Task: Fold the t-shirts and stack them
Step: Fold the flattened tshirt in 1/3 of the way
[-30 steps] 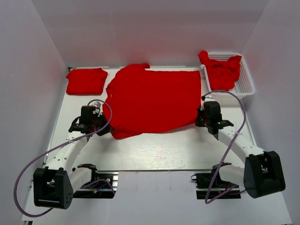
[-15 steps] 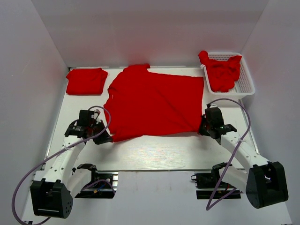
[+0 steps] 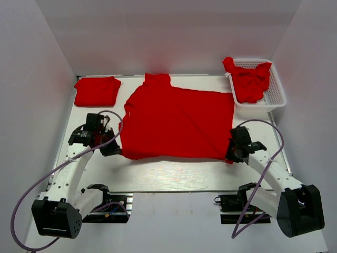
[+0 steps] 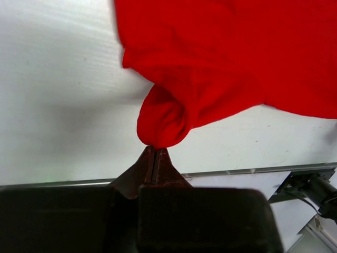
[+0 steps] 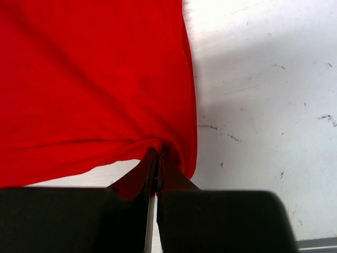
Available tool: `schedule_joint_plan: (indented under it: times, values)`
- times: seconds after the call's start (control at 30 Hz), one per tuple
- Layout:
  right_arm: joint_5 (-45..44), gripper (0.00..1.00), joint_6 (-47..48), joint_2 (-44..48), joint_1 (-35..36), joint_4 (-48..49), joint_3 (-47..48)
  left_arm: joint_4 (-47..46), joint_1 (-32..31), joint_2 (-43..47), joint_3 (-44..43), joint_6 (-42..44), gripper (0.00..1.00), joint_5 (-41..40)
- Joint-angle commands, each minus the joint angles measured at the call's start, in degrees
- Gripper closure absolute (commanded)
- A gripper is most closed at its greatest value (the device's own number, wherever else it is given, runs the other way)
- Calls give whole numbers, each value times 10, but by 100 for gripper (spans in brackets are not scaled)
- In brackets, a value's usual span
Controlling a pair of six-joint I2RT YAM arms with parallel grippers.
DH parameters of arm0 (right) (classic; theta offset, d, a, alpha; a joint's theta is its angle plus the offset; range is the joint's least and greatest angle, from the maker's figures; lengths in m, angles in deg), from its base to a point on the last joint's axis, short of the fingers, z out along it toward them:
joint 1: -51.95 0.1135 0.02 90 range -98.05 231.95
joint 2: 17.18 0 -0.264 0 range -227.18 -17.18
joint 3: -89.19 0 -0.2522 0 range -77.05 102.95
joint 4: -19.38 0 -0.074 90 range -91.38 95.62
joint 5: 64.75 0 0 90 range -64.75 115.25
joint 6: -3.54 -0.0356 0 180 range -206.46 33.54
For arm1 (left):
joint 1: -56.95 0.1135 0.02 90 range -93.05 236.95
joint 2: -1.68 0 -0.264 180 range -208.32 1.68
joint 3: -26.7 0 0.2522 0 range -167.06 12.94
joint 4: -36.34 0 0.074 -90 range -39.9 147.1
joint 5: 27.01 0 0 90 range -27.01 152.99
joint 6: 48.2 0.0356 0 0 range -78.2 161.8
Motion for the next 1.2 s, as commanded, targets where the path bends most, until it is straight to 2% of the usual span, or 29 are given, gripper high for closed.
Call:
schedule_joint_plan:
  times: [0.0, 0.17, 0.37, 0.77, 1.17]
  values:
    - [-11, 100, -23, 5, 0, -10, 3, 5, -1, -6, 17, 3, 100, 2]
    - [1, 100, -28, -19, 0, -1, 7, -21, -1, -6, 35, -7, 100, 8]
    - [-18, 100, 8, -28, -2, 24, 40, -96, -1, -33, 28, -7, 100, 40]
    - [-78, 100, 50, -132, -4, 57, 172, -221, -1, -171, -84, -13, 100, 28]
    - [-90, 100, 88, -231, -27, 97, 261, -257, 9, -319, -192, 9, 100, 18]
